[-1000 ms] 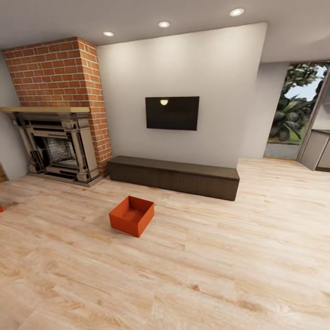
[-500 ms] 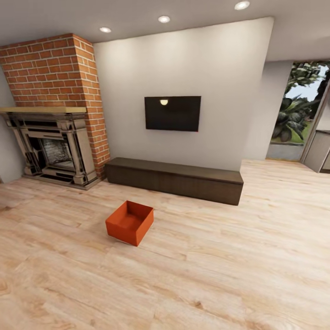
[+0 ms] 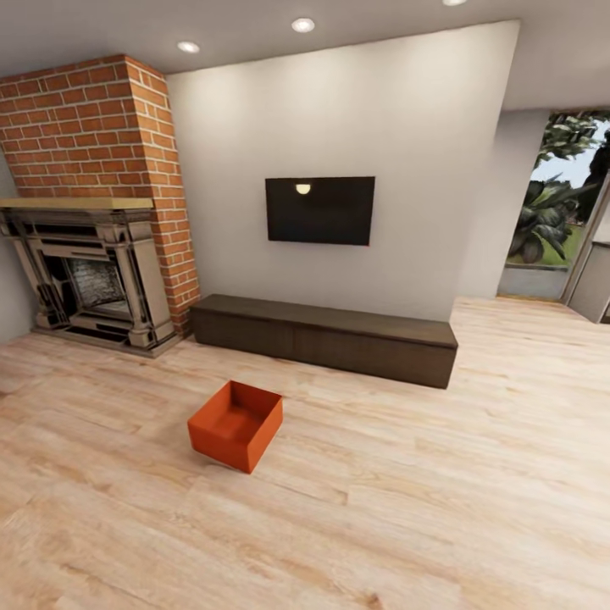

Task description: Move the two storage containers from the living room to the garage. In the garage, place one container on the floor and stack the other container on top of it (either order is fine).

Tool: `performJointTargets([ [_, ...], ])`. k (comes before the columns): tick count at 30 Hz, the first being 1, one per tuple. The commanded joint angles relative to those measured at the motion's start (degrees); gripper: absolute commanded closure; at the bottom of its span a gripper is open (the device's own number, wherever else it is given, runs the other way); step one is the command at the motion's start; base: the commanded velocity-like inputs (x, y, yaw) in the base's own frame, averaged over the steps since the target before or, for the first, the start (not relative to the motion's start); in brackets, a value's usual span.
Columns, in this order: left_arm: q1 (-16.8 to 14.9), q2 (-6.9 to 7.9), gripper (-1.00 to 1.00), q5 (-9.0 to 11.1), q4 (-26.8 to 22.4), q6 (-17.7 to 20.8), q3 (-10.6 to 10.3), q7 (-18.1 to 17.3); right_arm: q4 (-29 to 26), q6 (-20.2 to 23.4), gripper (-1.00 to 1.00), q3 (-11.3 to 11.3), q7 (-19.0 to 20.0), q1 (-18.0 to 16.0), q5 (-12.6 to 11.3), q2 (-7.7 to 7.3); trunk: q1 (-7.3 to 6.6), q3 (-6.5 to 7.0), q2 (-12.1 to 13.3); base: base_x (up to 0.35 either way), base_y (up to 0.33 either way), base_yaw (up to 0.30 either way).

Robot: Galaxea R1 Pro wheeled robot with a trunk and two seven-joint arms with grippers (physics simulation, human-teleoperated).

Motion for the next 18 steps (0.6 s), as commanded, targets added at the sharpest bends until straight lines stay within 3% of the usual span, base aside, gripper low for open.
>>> performJointTargets([
  [1,-0.02,-0.03,-1.00,0.24,0.00,-0.14,-0.03,0.06,0.16,-0.34,-1.00,0.49,-0.03,-0.06,-0.52,0.03,0.03,-0.05,-0.02,0.297,0.000,0.000],
  [14,-0.02,-0.06,-1.00,0.24,0.00,-0.13,-0.03,0.06,0.16,-0.47,-1.00,0.49,-0.03,-0.06,-0.56,0.03,0.03,-0.05,-0.02,0.297,0.000,0.000],
  [18,-0.02,-0.06,-1.00,0.24,0.00,-0.11,-0.03,0.06,-0.08,-0.52,-1.00,0.49,-0.05,-0.06,-0.57,0.03,0.03,-0.05,-0.02,0.297,0.000,-0.108],
])
